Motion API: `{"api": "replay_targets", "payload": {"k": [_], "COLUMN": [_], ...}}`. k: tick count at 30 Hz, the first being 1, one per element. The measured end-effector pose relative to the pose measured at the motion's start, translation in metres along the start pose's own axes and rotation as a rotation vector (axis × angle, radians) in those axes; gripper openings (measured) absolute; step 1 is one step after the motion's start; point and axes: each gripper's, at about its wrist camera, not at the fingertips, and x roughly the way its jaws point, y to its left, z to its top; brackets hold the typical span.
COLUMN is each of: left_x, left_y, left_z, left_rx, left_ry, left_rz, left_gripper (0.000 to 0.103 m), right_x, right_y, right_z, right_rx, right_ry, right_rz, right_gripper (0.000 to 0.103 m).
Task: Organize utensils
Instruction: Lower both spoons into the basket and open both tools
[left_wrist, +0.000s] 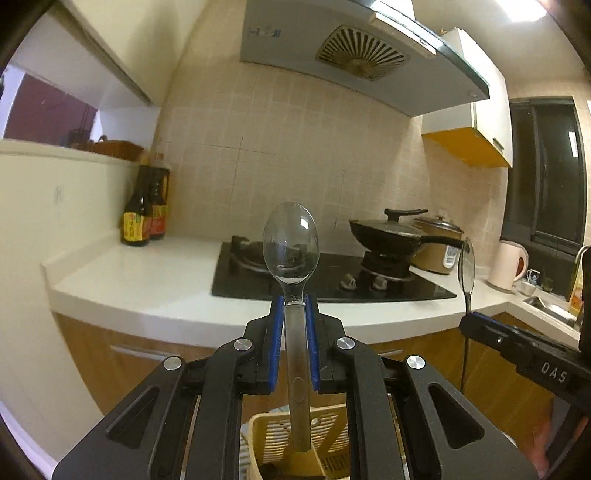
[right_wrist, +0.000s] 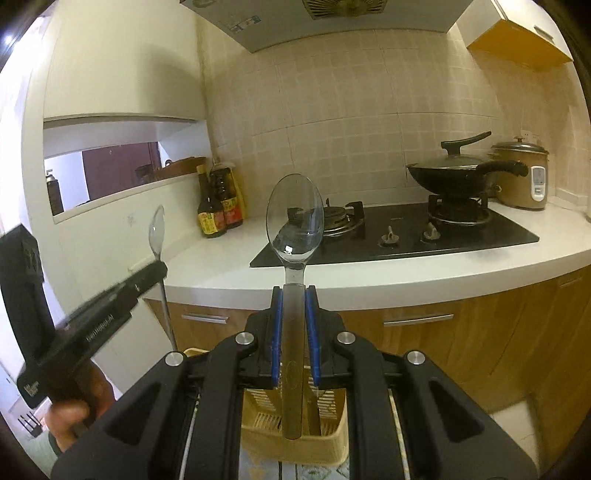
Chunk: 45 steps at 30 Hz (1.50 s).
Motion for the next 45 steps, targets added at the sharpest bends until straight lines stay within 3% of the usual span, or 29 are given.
{"api": "replay_targets", "payload": {"k": [19,21,23,25,30,45], "left_x": [0.012,0.011,0.007,0.005,-0.004,-0.034], "left_y": [0.007,0.007,0.009,0.010,0.010,0.008], "left_z": [-0.049,-0.052,-0.055,-0.056,-0.058,-0.069], "left_rx": [0.085,0.094,0.099,0.098,0.110,0.153], "left_ry": [0.056,0.074,0.083,0.095,0.117,0.199], "left_rz": [-0.035,-0.047,-0.046,-0.052,-0.068,-0.081], "left_gripper": [0.012,0.017,0.020,0.020,0.026,0.031], "right_x": [0.021,0.020,0.018,0.013,0.002,-0.040], "right_y": [-0.002,-0.003,-0.004,-0.004,-0.005,-0.003], "right_z": [-0.046,-0.048,-0.052,-0.055,-0.062,-0.078], "right_rx": [-0.033,-0.034,-0.028,-0.028,-0.015,-0.018], "right_ry": [0.000,0.021,0.037,0.037,0.062,0.230], "right_rz": [-0.032,-0.021,-0.013,-0.020,-0.023,-0.053], "right_gripper": [0.011,0.019,0.038,0.043,0.043,0.043]}}
